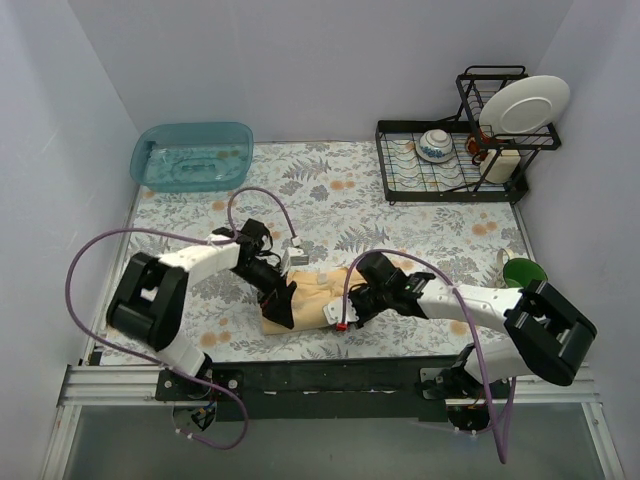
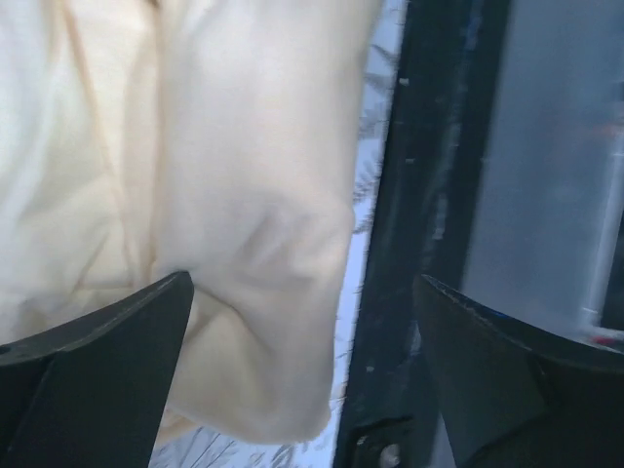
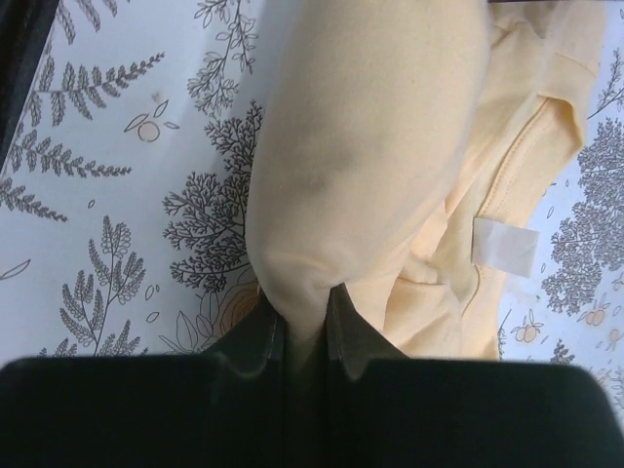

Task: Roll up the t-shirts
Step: Roll the T-shirt to the center of the board.

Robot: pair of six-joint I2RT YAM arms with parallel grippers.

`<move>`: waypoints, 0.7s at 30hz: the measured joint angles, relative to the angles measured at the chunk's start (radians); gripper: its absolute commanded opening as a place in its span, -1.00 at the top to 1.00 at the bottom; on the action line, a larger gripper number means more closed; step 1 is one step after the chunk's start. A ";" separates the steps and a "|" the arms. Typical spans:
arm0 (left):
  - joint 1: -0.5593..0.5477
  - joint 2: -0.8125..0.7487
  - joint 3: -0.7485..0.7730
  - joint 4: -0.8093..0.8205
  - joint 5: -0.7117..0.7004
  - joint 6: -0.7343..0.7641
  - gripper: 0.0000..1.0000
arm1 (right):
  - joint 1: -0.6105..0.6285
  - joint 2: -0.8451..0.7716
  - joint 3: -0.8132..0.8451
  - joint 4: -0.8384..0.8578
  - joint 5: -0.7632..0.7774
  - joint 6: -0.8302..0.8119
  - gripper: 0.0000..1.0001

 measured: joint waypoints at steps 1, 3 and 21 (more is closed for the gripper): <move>-0.002 -0.060 -0.016 0.044 -0.071 -0.020 -0.96 | -0.002 0.008 0.012 -0.008 -0.006 0.012 0.97; -0.001 -0.175 -0.029 0.089 -0.133 -0.043 -0.97 | -0.015 0.033 0.044 -0.030 -0.026 0.057 0.97; -0.243 -0.553 -0.328 0.336 -0.423 -0.004 -0.83 | -0.126 0.101 0.107 -0.104 -0.198 0.263 0.97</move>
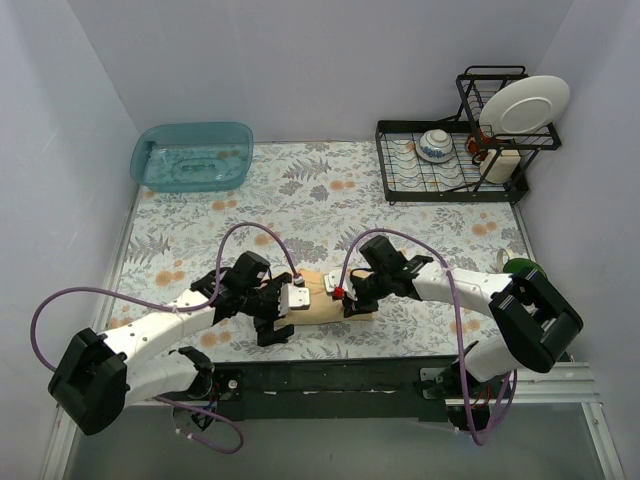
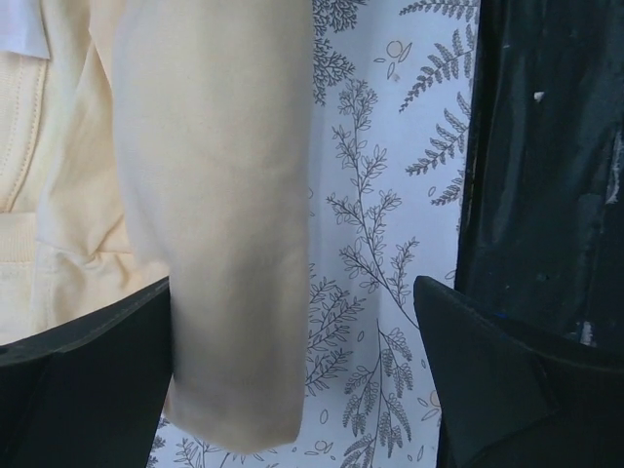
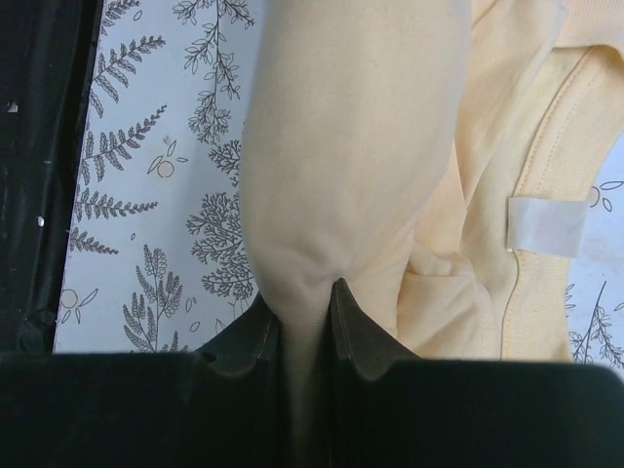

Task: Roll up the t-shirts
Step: Roll the T-shirt to the center of the board.

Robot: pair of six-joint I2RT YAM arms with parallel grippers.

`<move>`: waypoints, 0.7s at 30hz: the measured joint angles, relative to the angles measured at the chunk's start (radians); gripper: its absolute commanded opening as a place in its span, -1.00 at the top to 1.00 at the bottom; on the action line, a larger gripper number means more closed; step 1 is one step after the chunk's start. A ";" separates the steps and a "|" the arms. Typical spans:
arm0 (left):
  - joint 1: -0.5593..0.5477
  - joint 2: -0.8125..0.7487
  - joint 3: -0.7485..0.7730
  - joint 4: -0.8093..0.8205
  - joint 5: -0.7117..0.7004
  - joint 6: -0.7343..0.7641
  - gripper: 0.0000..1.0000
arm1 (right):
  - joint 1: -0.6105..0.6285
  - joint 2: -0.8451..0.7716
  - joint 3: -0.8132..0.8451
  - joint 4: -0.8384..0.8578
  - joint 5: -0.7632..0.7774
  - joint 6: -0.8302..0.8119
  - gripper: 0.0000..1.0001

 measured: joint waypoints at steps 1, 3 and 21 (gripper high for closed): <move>-0.009 -0.004 -0.008 0.016 -0.013 0.000 -0.76 | -0.002 0.004 0.003 -0.003 -0.005 0.002 0.97; -0.018 -0.004 -0.018 0.047 -0.031 0.002 -0.55 | -0.006 0.013 0.014 -0.014 -0.013 0.005 0.97; 0.007 0.275 0.206 -0.095 0.019 0.024 1.00 | -0.101 0.115 0.144 -0.252 -0.146 -0.010 0.97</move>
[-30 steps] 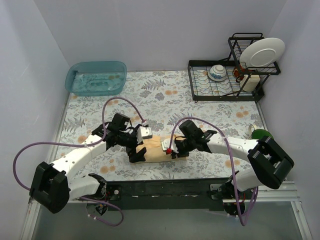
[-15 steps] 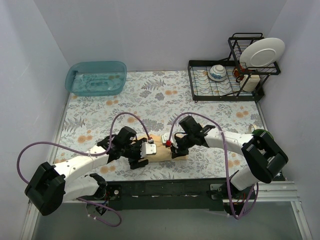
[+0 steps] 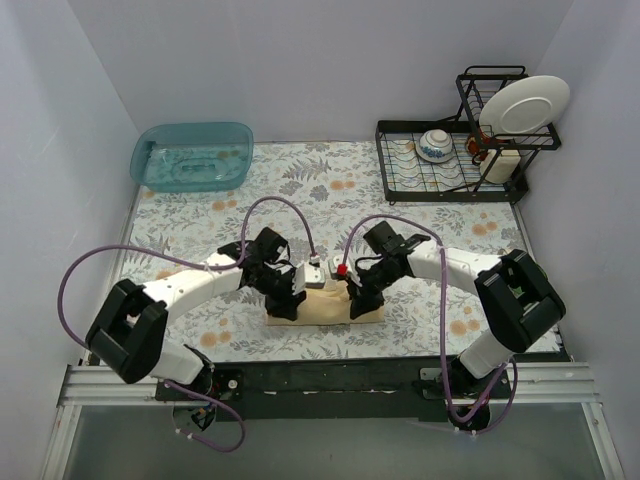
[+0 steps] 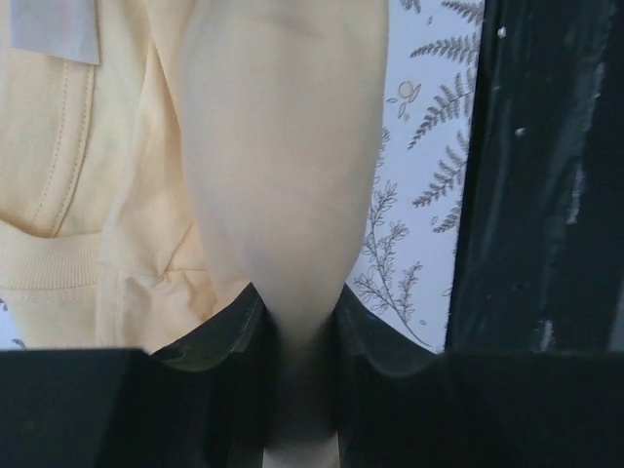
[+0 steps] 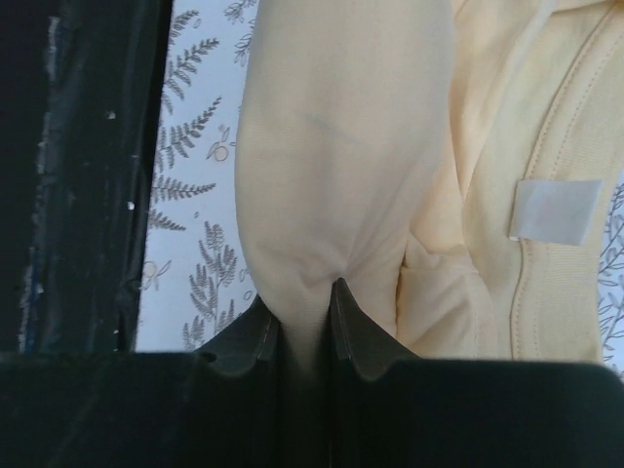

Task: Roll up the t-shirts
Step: Roll the T-shirt to the center of the board.

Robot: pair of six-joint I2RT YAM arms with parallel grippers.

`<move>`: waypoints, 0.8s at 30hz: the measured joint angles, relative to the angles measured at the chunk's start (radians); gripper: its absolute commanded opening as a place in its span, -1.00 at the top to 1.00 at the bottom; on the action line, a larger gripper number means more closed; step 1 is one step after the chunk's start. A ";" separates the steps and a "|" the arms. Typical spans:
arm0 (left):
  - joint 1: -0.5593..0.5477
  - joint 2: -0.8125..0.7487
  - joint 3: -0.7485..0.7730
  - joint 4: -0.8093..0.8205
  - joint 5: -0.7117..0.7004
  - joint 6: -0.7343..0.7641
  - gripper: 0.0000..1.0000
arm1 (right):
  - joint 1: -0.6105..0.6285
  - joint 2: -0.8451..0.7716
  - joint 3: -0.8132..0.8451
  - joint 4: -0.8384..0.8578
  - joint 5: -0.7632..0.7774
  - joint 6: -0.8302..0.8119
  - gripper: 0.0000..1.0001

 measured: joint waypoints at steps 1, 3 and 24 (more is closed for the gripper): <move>0.016 0.032 0.034 -0.038 0.035 0.006 1.00 | -0.015 0.007 0.010 -0.034 -0.019 -0.006 0.97; 0.047 0.101 0.106 -0.120 0.109 0.034 1.00 | -0.043 0.026 0.030 -0.097 -0.058 -0.028 0.97; 0.303 0.739 0.587 -0.568 0.419 0.133 -0.03 | -0.270 0.569 0.430 -0.708 -0.359 -0.223 0.97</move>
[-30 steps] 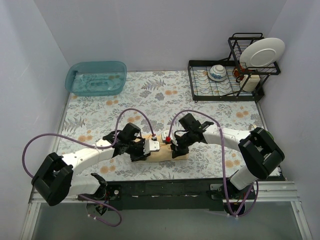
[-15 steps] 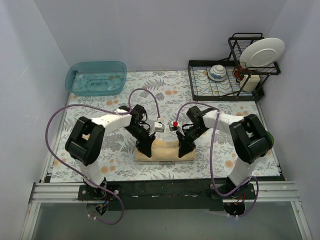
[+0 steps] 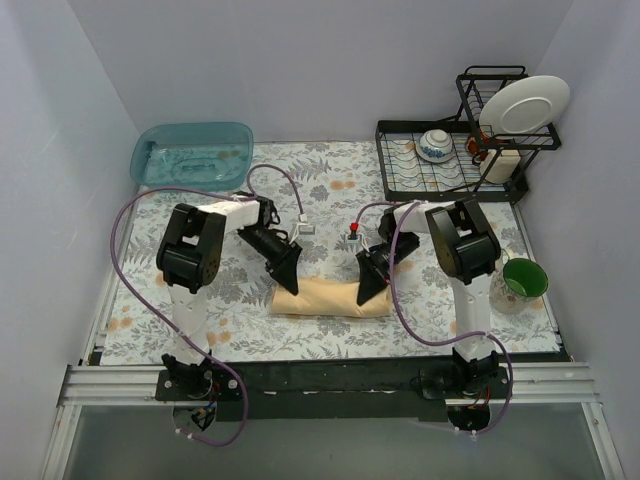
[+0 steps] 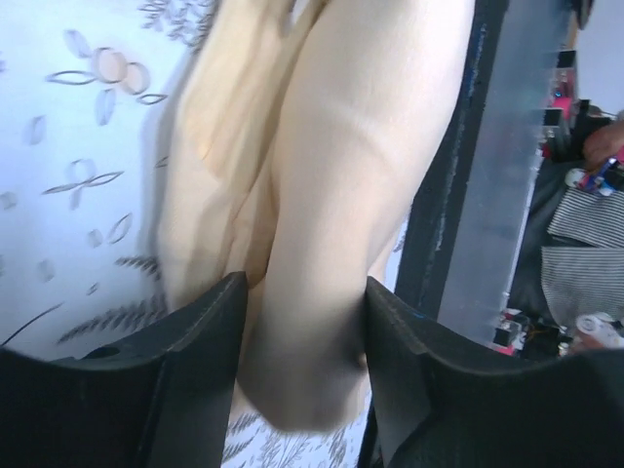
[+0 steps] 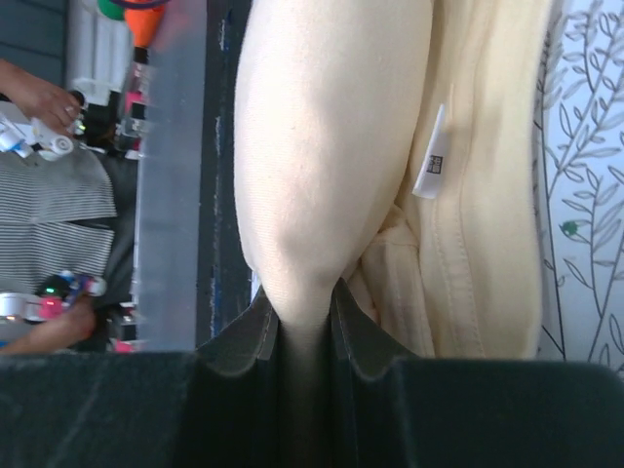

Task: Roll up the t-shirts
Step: Roll the T-shirt to the center of the board.

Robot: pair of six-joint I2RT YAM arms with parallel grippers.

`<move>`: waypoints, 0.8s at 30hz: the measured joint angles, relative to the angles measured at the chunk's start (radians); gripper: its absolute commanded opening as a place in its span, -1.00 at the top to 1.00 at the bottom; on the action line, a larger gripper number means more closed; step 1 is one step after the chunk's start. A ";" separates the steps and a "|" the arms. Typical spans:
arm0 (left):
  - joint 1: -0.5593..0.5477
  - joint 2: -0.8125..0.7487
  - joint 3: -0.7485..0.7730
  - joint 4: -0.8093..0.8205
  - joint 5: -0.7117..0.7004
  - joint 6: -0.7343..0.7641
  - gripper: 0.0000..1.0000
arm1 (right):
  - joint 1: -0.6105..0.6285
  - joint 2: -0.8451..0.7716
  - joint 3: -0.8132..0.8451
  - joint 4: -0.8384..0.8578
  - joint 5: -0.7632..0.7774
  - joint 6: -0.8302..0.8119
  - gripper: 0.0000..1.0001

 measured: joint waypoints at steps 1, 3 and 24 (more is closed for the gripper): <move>0.011 -0.005 0.011 0.000 -0.012 -0.005 -0.06 | -0.007 0.023 0.013 -0.024 -0.008 -0.002 0.97; 0.031 -0.031 0.025 0.013 -0.051 -0.013 -0.16 | -0.016 0.047 0.027 -0.056 -0.012 -0.003 0.97; -0.465 -0.937 -0.766 0.941 -0.489 -0.107 -0.47 | -0.054 0.191 0.140 -0.168 -0.041 0.105 0.97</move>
